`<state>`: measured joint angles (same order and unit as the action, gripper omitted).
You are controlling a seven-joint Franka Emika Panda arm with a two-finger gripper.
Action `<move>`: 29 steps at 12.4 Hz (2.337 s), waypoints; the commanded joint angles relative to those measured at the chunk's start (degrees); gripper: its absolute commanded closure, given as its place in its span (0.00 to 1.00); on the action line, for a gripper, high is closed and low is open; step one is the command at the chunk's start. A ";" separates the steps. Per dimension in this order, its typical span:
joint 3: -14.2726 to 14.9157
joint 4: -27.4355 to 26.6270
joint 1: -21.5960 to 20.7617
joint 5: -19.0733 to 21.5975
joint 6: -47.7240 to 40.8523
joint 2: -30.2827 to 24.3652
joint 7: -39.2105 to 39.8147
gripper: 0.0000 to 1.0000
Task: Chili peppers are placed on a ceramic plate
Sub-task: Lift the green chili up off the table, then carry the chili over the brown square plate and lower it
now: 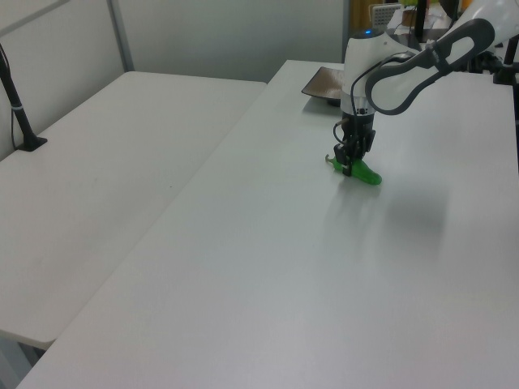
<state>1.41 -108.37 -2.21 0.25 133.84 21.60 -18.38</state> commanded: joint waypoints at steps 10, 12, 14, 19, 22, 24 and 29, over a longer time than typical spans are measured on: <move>0.61 12.56 1.15 -7.00 -7.98 -2.70 15.82 0.71; 1.13 13.88 1.77 -10.60 -7.90 -2.61 19.16 0.71; 2.97 14.76 2.03 -13.16 -7.46 -2.53 24.07 0.71; 6.49 15.03 4.31 -14.58 0.94 -1.12 34.02 0.71; 6.59 17.03 7.21 -14.58 8.52 1.33 34.56 0.71; 6.59 21.16 9.15 -14.67 11.77 5.28 35.17 0.71; 6.59 23.29 13.54 -14.67 29.06 10.56 36.22 0.71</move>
<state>7.97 -87.22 9.72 -13.38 155.16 28.62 16.62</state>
